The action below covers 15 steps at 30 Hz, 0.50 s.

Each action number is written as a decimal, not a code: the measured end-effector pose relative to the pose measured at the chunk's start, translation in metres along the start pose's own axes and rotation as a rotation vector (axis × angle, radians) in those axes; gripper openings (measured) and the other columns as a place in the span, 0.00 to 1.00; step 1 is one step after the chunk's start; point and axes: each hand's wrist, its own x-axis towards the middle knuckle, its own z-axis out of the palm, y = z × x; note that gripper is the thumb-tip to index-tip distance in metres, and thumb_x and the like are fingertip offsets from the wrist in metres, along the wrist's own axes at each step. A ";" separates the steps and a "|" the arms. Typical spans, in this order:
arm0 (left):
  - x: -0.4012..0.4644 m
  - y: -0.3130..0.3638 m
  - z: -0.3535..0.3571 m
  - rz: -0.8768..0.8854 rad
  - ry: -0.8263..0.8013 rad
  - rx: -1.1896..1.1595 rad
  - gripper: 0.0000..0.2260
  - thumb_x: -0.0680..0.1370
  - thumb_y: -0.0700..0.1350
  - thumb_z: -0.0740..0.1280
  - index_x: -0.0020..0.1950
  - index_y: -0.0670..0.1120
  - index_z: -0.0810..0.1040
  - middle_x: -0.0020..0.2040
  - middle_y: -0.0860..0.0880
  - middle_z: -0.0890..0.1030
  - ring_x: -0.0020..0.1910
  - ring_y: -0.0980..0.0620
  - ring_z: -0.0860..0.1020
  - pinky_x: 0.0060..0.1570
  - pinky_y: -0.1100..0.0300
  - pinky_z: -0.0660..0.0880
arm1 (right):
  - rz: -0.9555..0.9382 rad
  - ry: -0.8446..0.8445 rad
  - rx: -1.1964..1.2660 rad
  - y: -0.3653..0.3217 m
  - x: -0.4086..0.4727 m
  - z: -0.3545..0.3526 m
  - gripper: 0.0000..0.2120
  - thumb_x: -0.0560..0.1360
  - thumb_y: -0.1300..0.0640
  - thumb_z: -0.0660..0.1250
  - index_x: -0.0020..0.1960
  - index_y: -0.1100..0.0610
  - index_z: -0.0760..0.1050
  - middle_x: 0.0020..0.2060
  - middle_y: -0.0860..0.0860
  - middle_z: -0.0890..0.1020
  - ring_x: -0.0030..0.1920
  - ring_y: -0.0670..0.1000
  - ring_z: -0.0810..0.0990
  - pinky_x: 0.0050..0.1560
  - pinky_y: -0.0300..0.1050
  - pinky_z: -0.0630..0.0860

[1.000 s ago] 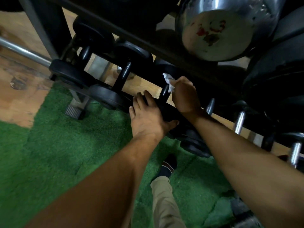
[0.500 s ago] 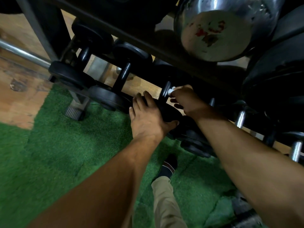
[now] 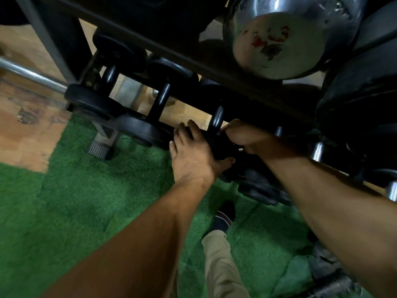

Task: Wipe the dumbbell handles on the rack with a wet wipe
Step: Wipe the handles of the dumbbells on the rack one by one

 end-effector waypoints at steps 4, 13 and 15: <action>0.000 -0.001 0.001 0.002 0.012 0.005 0.65 0.60 0.76 0.73 0.81 0.39 0.49 0.79 0.36 0.57 0.79 0.37 0.56 0.77 0.41 0.58 | 0.049 -0.074 -0.004 0.000 0.006 -0.004 0.19 0.61 0.53 0.70 0.49 0.61 0.83 0.44 0.60 0.84 0.43 0.59 0.84 0.42 0.53 0.79; -0.002 -0.001 -0.002 0.003 0.025 -0.007 0.64 0.60 0.75 0.73 0.81 0.39 0.49 0.79 0.37 0.58 0.79 0.38 0.56 0.77 0.41 0.58 | 0.033 -0.117 0.044 -0.004 0.004 -0.001 0.09 0.79 0.61 0.64 0.55 0.60 0.80 0.41 0.55 0.79 0.40 0.51 0.78 0.43 0.44 0.73; -0.002 -0.001 -0.001 0.003 0.029 -0.017 0.64 0.60 0.75 0.73 0.81 0.40 0.50 0.78 0.37 0.59 0.79 0.38 0.56 0.77 0.41 0.57 | -0.022 -0.062 -0.033 0.000 0.002 0.000 0.07 0.78 0.61 0.65 0.47 0.61 0.82 0.37 0.55 0.78 0.36 0.51 0.76 0.38 0.43 0.70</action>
